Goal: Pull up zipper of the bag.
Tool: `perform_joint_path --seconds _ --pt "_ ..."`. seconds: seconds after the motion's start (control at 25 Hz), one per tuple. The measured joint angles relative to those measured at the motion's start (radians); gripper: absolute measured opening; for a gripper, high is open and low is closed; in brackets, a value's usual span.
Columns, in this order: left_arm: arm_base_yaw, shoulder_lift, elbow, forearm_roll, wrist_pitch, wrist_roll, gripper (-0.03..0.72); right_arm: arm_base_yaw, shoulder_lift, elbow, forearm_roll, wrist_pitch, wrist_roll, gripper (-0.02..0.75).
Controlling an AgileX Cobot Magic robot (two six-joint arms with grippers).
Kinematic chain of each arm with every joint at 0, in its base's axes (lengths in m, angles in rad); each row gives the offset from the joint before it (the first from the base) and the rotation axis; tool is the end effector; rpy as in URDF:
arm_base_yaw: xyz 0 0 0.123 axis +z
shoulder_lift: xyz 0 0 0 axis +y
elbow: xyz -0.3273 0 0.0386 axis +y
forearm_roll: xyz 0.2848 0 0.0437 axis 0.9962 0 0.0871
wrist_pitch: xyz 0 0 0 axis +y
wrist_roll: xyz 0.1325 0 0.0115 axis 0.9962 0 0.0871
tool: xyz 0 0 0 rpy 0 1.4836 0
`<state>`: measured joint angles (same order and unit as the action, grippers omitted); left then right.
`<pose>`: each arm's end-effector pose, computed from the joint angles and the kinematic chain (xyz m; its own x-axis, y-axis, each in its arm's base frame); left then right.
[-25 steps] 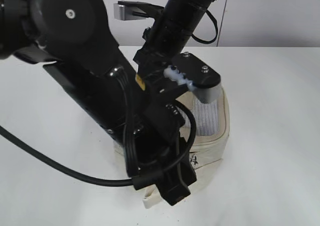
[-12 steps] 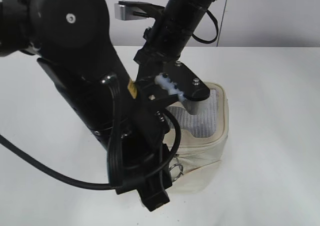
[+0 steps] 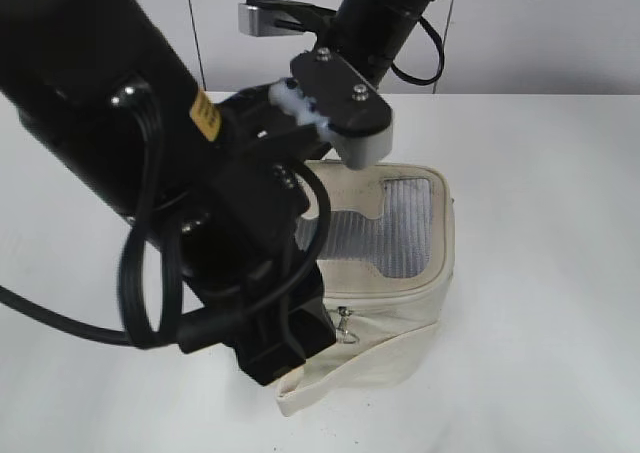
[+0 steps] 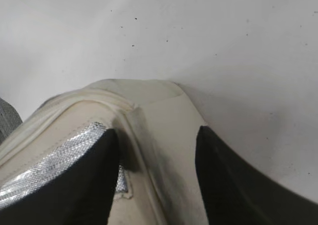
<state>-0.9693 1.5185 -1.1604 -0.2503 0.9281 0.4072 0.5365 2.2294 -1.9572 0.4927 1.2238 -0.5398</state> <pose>0.1778 -0.3057 0.2722 -0.2924 0.8632 -0.4116 0.9552 0.2843 -0.0824 0.4348 0.3274 0.2071 -0.5997 -0.7229 -0.3432 -0.7971 0.5015 0.3364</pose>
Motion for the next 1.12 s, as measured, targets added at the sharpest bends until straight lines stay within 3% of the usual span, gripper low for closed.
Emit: perform_joint_path --seconds 0.12,0.32,0.6,0.88,1.12 --pt "0.035 -0.022 0.000 0.014 0.007 -0.025 0.342 -0.003 -0.009 0.000 -0.015 0.000 0.010 0.410" --pt "0.161 -0.027 -0.009 0.021 0.023 -0.035 0.363 -0.037 -0.046 0.000 -0.040 -0.001 0.036 0.412" --pt "0.340 0.044 -0.145 0.021 0.007 -0.004 0.421 -0.146 -0.091 0.000 -0.089 -0.002 0.107 0.410" --pt "0.368 0.286 -0.396 0.002 0.012 0.132 0.424 -0.244 -0.202 0.096 -0.122 -0.004 0.127 0.409" --pt "0.368 0.515 -0.693 -0.137 0.144 0.255 0.424 -0.320 -0.321 0.259 -0.130 -0.004 0.129 0.409"
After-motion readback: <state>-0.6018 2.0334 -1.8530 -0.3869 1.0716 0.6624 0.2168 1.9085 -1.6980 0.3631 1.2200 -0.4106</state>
